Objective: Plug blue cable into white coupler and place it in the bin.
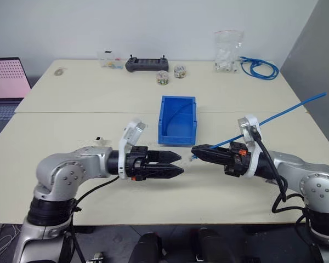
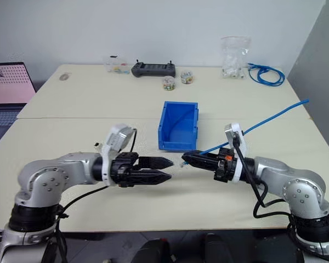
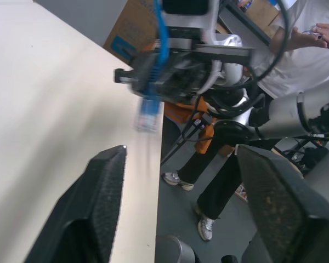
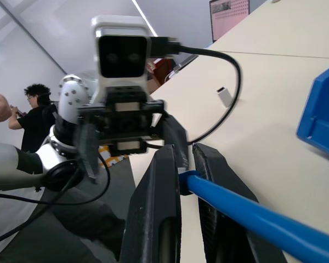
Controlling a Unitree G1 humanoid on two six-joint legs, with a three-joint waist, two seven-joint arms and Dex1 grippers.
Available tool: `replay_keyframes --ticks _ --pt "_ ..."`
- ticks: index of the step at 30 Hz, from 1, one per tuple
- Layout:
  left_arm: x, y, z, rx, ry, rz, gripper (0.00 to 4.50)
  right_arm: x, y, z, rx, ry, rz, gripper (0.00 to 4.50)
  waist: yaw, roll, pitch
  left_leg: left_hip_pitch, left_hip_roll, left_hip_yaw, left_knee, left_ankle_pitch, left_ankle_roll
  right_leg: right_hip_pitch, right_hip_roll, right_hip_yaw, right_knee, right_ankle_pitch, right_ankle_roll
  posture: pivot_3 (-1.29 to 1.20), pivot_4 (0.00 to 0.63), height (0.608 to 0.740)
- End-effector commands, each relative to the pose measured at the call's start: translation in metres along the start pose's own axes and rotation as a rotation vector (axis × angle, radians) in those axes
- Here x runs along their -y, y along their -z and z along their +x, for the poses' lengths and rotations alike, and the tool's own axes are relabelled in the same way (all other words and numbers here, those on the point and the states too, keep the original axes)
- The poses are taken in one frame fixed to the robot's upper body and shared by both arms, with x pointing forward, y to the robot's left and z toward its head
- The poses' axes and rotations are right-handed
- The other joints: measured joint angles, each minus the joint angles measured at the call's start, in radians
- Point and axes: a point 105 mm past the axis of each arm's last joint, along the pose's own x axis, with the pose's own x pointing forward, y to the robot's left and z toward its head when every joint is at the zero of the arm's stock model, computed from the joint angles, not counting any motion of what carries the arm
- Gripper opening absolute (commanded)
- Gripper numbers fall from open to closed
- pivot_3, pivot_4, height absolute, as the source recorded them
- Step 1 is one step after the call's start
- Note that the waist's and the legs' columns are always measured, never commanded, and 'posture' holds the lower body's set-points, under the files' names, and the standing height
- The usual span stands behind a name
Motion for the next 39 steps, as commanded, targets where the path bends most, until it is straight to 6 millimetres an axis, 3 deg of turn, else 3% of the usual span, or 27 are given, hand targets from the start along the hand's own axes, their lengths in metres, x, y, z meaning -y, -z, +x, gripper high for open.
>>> replay_keyframes --ticks 1,3,8,13,17,26,39 --pt "0.008 0.005 -0.016 -0.001 -0.08 0.013 4.27 0.003 -0.014 -0.002 0.043 -0.005 -0.047 0.13 -0.001 0.0 0.0 0.0 0.0 0.0 0.0 0.0 0.0 0.0 0.0 0.0 0.0 0.0 0.0 0.0 0.15 0.74" --pt "0.0 0.013 -0.021 0.024 -0.185 0.008 4.5 0.006 -0.014 -0.001 0.046 0.001 -0.05 0.13 -0.002 0.0 0.0 0.0 0.001 0.0 0.0 0.0 0.0 0.0 0.0 0.0 0.0 0.0 0.0 0.0 0.15 0.74" --pt "-0.047 0.033 -0.047 0.13 -0.734 0.103 4.5 0.014 -0.01 -0.001 0.046 0.032 -0.053 0.13 0.006 0.0 0.0 0.0 0.0 0.0 0.0 0.0 0.0 0.0 -0.001 0.0 0.0 0.0 0.0 0.0 0.15 0.74" --pt "-0.09 0.043 -0.108 0.254 -1.408 0.159 4.5 0.013 -0.004 0.004 0.037 0.016 -0.046 0.13 0.018 0.0 0.0 0.0 0.0 0.0 0.0 0.0 0.0 0.0 -0.001 0.001 -0.001 0.003 -0.004 0.0 0.15 0.74" --pt "-0.104 0.051 -0.129 0.358 -1.682 0.113 4.5 0.013 -0.004 0.007 0.031 0.005 -0.052 0.13 0.026 0.0 0.0 -0.001 0.0 0.0 0.0 0.0 0.0 0.0 -0.001 0.0 -0.001 0.003 -0.004 0.0 0.15 0.74" --pt "-0.132 0.055 -0.132 0.466 -1.972 0.023 4.5 0.014 -0.009 0.005 0.012 0.005 -0.074 0.13 0.035 -0.002 -0.001 -0.004 -0.001 0.0 0.001 0.0 0.0 0.0 -0.001 -0.001 -0.002 0.005 -0.003 0.0 0.15 0.74" --pt "-0.156 0.043 -0.105 0.503 -2.105 0.002 4.5 0.014 -0.01 0.001 -0.011 0.005 -0.078 0.13 0.039 -0.002 -0.001 -0.005 -0.002 0.0 0.003 0.0 0.0 0.0 -0.001 -0.002 -0.002 0.005 -0.002 0.0 0.15 0.74"
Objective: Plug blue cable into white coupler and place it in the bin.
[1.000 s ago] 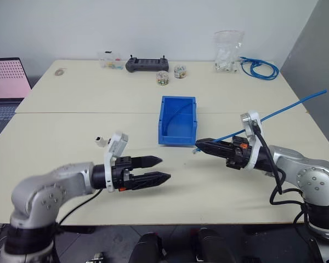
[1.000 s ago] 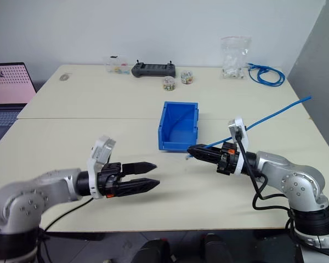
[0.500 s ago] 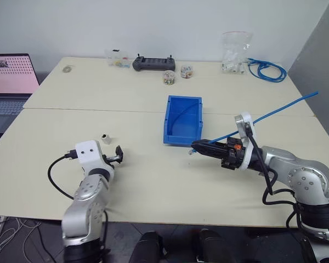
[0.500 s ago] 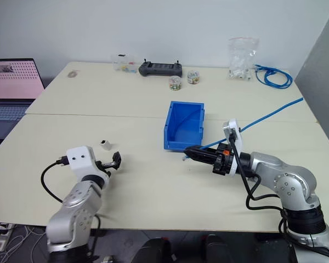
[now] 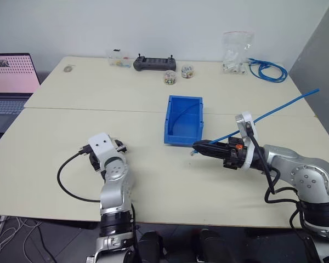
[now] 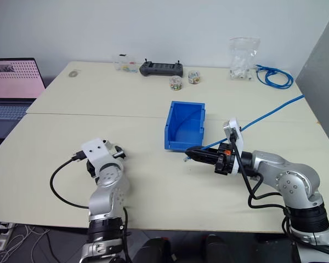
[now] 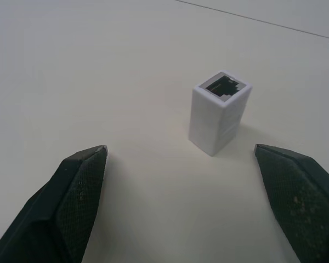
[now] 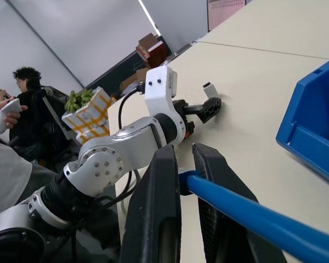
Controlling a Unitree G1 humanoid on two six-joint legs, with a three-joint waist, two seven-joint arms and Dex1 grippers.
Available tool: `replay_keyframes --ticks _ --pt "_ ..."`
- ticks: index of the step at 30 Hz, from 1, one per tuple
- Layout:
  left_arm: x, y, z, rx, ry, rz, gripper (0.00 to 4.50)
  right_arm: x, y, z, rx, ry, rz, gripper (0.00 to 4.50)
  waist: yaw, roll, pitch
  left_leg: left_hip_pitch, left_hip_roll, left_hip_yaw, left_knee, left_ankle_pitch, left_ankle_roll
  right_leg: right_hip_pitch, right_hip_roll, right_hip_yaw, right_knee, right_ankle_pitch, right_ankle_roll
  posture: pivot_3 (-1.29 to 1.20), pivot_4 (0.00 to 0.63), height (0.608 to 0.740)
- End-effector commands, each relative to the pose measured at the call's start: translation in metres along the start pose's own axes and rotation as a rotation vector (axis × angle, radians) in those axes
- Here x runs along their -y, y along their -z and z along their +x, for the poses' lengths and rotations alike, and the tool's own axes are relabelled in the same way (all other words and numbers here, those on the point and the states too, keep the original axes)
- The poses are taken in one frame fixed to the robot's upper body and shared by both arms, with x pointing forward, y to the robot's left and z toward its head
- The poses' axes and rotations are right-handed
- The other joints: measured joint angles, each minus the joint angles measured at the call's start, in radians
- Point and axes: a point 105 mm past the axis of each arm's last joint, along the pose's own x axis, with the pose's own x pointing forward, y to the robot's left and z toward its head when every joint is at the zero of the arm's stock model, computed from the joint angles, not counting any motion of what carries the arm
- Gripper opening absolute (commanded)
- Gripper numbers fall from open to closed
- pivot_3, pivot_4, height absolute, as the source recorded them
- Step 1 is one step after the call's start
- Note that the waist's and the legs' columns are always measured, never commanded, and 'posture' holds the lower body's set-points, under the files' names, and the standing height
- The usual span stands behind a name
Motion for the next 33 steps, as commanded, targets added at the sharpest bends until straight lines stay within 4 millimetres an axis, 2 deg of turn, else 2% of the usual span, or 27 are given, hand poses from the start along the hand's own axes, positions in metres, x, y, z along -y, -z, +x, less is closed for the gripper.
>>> replay_keyframes --ticks 1,7,17,20,30,33 --pt "0.008 -0.013 0.0 0.064 -0.02 -0.008 4.5 -0.004 -0.013 -0.004 0.024 -0.015 -0.042 0.13 -0.001 0.0 0.0 0.0 0.0 0.0 0.0 0.0 0.0 0.0 0.0 0.0 0.0 0.0 0.0 0.0 0.15 0.74" --pt "0.017 -0.02 0.006 0.082 -0.066 -0.026 4.5 -0.004 -0.012 -0.005 0.016 -0.017 -0.041 0.13 -0.002 0.0 0.0 0.0 0.0 0.0 0.0 0.0 0.0 0.0 0.0 0.0 0.0 0.0 0.0 0.0 0.15 0.74" --pt "0.019 -0.02 0.013 0.078 -0.134 -0.075 4.5 -0.004 -0.012 -0.007 0.006 -0.016 -0.044 0.13 -0.002 0.0 0.0 0.0 0.0 0.0 0.001 0.0 0.0 0.0 0.0 0.0 0.0 0.0 0.001 0.0 0.15 0.74" --pt "0.016 -0.018 0.017 0.063 -0.157 -0.083 4.0 -0.004 -0.012 -0.007 0.006 -0.016 -0.043 0.13 -0.001 0.0 0.0 0.0 0.0 0.0 0.001 0.0 0.0 0.0 0.0 0.0 0.0 0.0 0.001 0.0 0.15 0.74" --pt "0.015 -0.016 0.023 0.047 -0.167 -0.084 1.65 -0.004 -0.012 -0.008 0.008 -0.01 -0.044 0.13 -0.002 0.0 0.0 0.0 0.0 0.0 0.001 0.0 0.0 0.0 0.0 0.0 0.0 0.001 0.001 0.0 0.15 0.74" --pt "0.014 -0.011 0.023 0.029 -0.168 -0.09 1.09 -0.004 -0.012 -0.009 0.009 -0.007 -0.044 0.13 -0.002 0.0 0.0 0.0 0.0 0.0 0.001 0.0 0.0 0.0 0.0 0.0 0.0 0.001 0.001 0.0 0.15 0.74"
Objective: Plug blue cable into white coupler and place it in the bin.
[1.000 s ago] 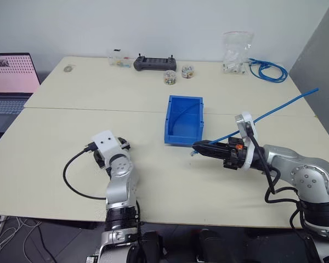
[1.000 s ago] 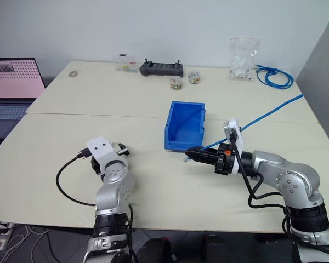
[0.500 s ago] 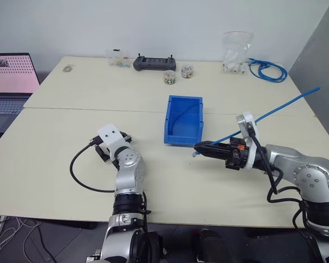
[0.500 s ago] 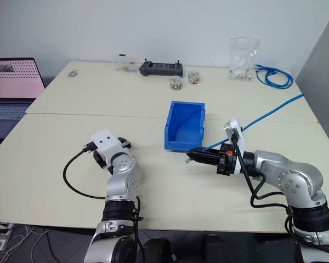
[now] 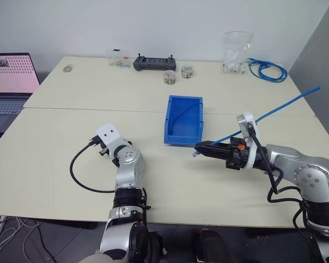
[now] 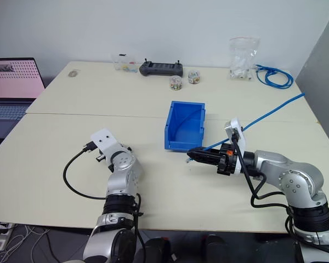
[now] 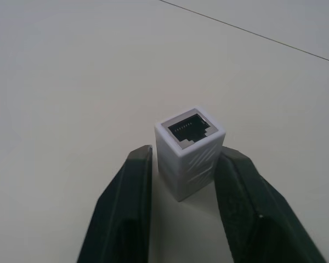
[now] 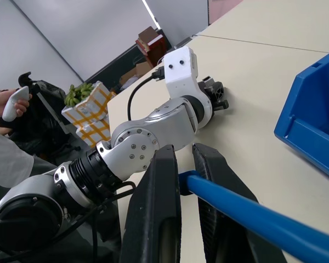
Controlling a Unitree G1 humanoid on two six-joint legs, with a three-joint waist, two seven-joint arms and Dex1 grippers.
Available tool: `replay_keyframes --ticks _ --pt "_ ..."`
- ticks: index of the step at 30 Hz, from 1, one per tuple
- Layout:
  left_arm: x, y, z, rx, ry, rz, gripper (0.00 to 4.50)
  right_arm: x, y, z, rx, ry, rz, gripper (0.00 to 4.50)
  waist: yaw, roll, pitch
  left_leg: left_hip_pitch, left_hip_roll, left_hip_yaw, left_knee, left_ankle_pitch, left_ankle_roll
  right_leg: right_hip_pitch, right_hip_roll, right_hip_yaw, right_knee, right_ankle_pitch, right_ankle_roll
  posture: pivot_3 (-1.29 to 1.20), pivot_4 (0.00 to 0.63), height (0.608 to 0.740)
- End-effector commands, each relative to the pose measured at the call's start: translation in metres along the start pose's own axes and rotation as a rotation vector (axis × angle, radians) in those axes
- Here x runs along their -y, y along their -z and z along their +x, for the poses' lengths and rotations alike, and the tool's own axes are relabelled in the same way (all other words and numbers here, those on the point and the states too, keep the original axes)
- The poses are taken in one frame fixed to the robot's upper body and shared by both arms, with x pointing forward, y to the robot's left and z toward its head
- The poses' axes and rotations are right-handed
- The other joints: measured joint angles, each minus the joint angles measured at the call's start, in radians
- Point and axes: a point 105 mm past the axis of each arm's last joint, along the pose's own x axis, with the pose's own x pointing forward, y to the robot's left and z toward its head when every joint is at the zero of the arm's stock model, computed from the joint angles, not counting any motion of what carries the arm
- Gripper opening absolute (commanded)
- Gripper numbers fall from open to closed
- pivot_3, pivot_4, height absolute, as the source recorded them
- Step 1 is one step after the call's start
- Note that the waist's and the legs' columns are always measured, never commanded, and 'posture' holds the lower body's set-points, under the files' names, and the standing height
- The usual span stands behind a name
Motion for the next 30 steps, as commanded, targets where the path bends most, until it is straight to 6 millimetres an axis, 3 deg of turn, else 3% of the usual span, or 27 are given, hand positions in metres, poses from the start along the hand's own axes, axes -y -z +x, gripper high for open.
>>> replay_keyframes --ticks 1,8,16,19,25,30 --pt "-0.003 -0.005 0.0 0.012 -0.002 -0.027 1.05 -0.004 -0.011 -0.004 0.028 -0.007 -0.041 0.13 0.0 0.0 0.0 0.0 0.0 0.0 0.0 0.0 0.0 0.0 0.0 0.0 0.0 0.0 0.0 0.0 0.15 0.74" --pt "-0.017 0.004 -0.007 -0.039 0.158 0.033 1.0 -0.004 -0.01 -0.004 0.042 0.011 -0.045 0.13 -0.009 0.0 0.0 0.001 0.0 0.001 0.0 0.0 0.0 0.0 0.0 0.001 0.0 0.0 0.0 0.0 0.15 0.74" --pt "-0.026 -0.01 -0.032 -0.038 0.719 0.236 1.0 -0.009 0.005 -0.005 0.027 0.058 -0.077 0.13 -0.011 0.001 0.0 0.002 0.001 0.0 0.0 0.0 0.0 0.0 0.001 0.001 0.001 0.0 0.0 0.0 0.15 0.74" --pt "-0.019 -0.013 -0.054 -0.056 1.02 0.345 1.0 -0.011 0.012 -0.006 0.008 0.082 -0.108 0.13 -0.011 0.001 0.0 0.001 0.001 0.0 -0.001 0.0 0.0 0.0 0.001 0.001 0.001 0.0 0.0 0.0 0.15 0.74" --pt "-0.008 0.0 -0.13 -0.138 1.697 0.596 1.0 -0.014 0.026 -0.006 -0.054 0.108 -0.171 0.13 -0.01 0.001 0.0 0.001 0.0 0.0 -0.001 0.0 0.0 0.0 0.0 0.001 -0.001 -0.001 0.0 0.0 0.15 0.74" --pt "-0.021 0.019 -0.157 -0.197 2.032 0.829 1.0 -0.013 0.036 -0.007 -0.114 0.123 -0.237 0.13 -0.012 0.001 0.0 0.001 0.001 0.0 -0.002 0.0 0.0 0.0 0.0 0.002 -0.001 -0.001 0.0 0.0 0.15 0.74"
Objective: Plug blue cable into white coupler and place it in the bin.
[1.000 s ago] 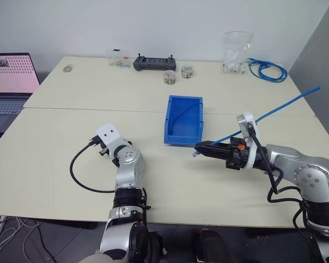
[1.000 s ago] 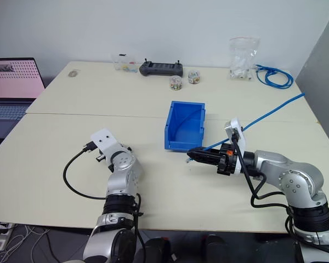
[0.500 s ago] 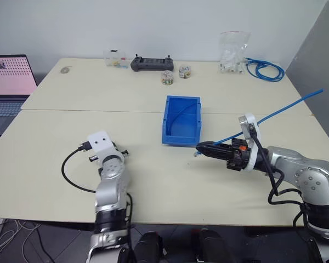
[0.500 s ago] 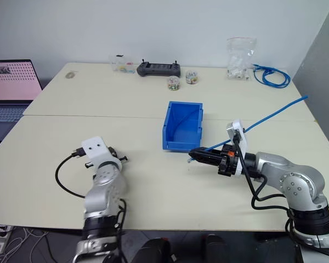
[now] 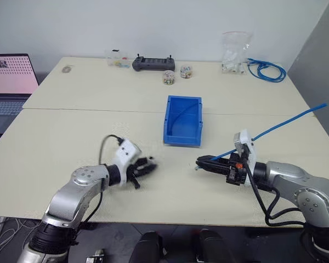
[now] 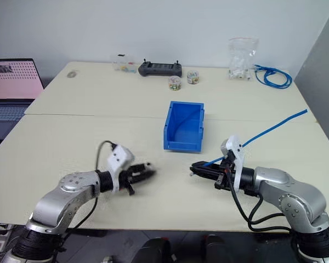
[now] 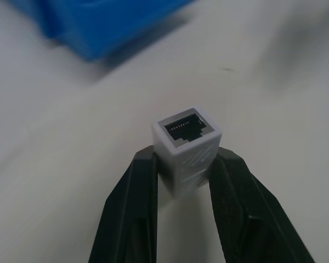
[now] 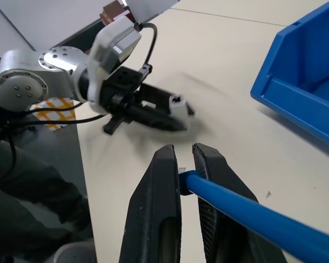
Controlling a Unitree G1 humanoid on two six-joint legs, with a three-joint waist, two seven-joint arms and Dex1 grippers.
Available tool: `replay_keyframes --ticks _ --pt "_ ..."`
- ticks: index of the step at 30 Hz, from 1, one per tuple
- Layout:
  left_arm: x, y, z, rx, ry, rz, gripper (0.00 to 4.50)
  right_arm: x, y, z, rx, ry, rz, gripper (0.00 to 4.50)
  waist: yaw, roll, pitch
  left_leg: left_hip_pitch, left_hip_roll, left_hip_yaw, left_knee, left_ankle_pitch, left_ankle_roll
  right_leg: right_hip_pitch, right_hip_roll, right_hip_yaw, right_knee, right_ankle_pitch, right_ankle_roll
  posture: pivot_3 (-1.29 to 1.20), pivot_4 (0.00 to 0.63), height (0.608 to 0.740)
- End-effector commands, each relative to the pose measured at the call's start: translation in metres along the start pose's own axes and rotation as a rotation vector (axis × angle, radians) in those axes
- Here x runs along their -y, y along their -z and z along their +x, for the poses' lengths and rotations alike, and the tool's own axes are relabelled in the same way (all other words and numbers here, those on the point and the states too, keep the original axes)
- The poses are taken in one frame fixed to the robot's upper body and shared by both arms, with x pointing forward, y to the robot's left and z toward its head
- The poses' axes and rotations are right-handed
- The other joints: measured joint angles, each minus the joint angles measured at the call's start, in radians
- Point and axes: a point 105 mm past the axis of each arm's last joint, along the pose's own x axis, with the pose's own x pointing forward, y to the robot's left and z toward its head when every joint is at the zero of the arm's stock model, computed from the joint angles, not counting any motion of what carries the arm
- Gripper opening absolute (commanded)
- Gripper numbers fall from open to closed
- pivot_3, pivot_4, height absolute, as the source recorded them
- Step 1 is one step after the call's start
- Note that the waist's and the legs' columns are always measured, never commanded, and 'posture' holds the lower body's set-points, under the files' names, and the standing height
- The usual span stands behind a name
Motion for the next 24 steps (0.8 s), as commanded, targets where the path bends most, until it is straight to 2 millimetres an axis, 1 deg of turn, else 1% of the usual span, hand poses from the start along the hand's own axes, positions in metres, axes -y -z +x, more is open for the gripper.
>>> replay_keyframes --ticks 1,4,5,7,9,11,13,17,20,24 --pt "0.018 -0.003 0.001 -0.045 0.219 0.151 1.0 -0.005 -0.001 -0.002 -0.014 -0.005 -0.09 0.13 -0.001 0.0 0.0 0.0 0.0 0.0 0.0 0.0 0.0 0.0 0.0 0.0 0.0 0.0 0.0 0.0 0.15 0.74" --pt "0.015 -0.002 0.008 -0.059 0.28 0.213 1.0 -0.005 0.0 -0.002 -0.009 -0.004 -0.101 0.13 0.0 0.0 0.0 0.0 0.0 0.0 0.0 0.0 0.0 0.0 0.0 -0.001 0.0 -0.001 0.001 0.0 0.15 0.74" --pt "0.015 -0.001 0.01 -0.066 0.303 0.232 1.0 -0.006 -0.003 -0.001 0.013 -0.005 -0.091 0.13 0.0 0.0 0.0 0.0 0.0 -0.001 0.0 0.0 0.001 0.0 0.001 -0.001 0.0 -0.001 0.001 0.0 0.15 0.74" --pt "0.014 0.004 0.015 -0.096 0.35 0.282 1.0 -0.007 -0.008 -0.001 0.041 -0.009 -0.09 0.13 -0.001 0.0 0.0 0.0 0.0 0.0 0.0 0.0 0.001 0.0 0.001 0.0 0.0 -0.002 0.002 0.0 0.15 0.74" --pt "0.013 0.012 0.019 -0.129 0.387 0.302 1.0 -0.008 -0.009 0.002 0.032 -0.023 -0.117 0.13 -0.001 0.0 0.0 0.0 0.0 0.0 0.0 0.0 0.001 0.0 0.001 0.0 -0.001 -0.002 0.002 0.0 0.15 0.74" --pt "0.012 0.019 0.022 -0.157 0.417 0.305 1.0 -0.011 -0.007 0.007 0.012 -0.046 -0.152 0.13 -0.001 0.0 0.0 0.0 0.0 0.0 0.0 0.0 0.001 0.0 0.001 -0.001 0.0 -0.001 0.001 0.0 0.15 0.74" --pt "0.012 0.022 0.023 -0.163 0.435 0.308 1.0 -0.013 -0.005 0.014 -0.003 -0.072 -0.192 0.13 -0.001 0.0 0.0 0.0 0.0 0.0 0.0 0.0 0.001 0.0 0.001 -0.001 0.0 -0.001 0.001 0.0 0.15 0.74" --pt "0.011 0.024 0.022 -0.175 0.453 0.314 1.0 -0.014 -0.001 0.027 -0.036 -0.12 -0.282 0.13 -0.002 0.001 0.0 0.0 0.0 -0.001 0.0 0.0 0.001 0.0 0.001 -0.001 0.0 -0.002 0.003 0.0 0.15 0.74" --pt "0.01 0.026 0.021 -0.185 0.458 0.331 1.0 -0.017 0.005 0.042 -0.051 -0.183 -0.346 0.13 -0.003 0.0 0.0 0.0 0.0 0.0 0.0 0.0 0.001 0.0 0.001 -0.001 0.0 -0.002 0.003 0.0 0.15 0.74" --pt "0.009 0.026 0.02 -0.195 0.464 0.345 1.0 -0.018 0.011 0.055 -0.082 -0.263 -0.41 0.13 -0.005 0.0 0.0 0.001 0.0 -0.001 0.0 0.0 0.001 0.0 0.001 -0.001 0.001 -0.002 0.003 0.0 0.15 0.74"
